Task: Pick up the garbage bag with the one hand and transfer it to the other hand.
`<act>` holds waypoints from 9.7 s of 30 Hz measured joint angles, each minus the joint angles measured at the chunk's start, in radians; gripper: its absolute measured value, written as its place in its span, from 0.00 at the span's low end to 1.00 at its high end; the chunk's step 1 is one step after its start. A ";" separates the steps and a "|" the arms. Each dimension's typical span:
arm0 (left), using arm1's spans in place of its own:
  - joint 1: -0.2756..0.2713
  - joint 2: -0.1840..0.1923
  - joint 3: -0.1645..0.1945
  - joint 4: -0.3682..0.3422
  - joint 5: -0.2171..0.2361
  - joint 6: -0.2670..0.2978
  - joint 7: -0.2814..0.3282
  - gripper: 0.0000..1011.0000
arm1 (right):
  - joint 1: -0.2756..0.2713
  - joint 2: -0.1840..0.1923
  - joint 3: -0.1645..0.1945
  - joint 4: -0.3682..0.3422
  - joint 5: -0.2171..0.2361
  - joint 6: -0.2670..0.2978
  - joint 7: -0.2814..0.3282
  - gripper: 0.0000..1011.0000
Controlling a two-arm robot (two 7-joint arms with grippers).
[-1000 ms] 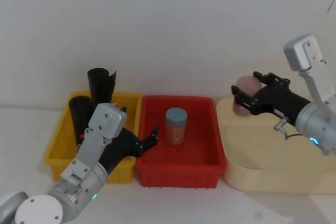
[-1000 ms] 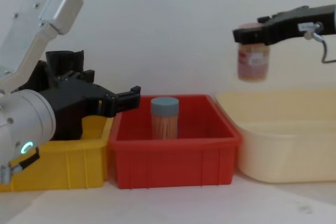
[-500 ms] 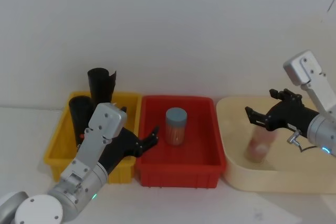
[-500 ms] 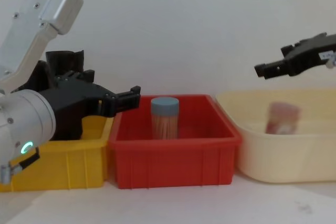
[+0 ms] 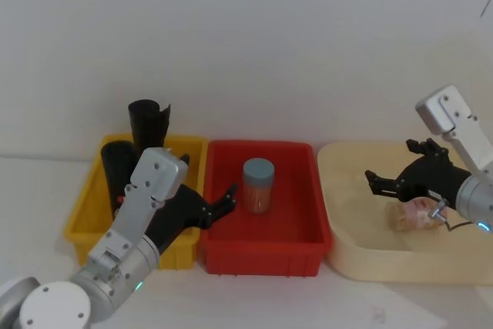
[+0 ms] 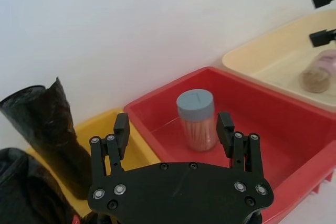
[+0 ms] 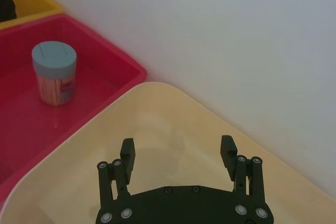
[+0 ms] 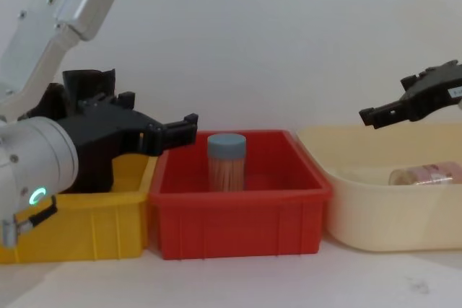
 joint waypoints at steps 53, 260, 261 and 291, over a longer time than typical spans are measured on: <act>0.295 0.070 -0.266 -0.468 -0.150 0.524 0.177 0.99 | 0.003 0.007 -0.005 0.012 -0.011 0.007 0.004 0.99; -0.507 -0.085 0.021 0.138 -0.271 0.474 -0.424 0.42 | 0.143 -0.087 -0.091 0.006 0.149 0.051 0.195 0.99; -0.508 -0.086 0.021 0.140 -0.270 0.471 -0.424 0.42 | 0.144 -0.088 -0.092 0.006 0.151 0.050 0.201 0.99; -0.471 -0.123 -0.032 0.109 -0.384 0.518 -0.371 0.42 | 0.208 -0.154 -0.174 0.123 0.141 0.011 0.201 0.99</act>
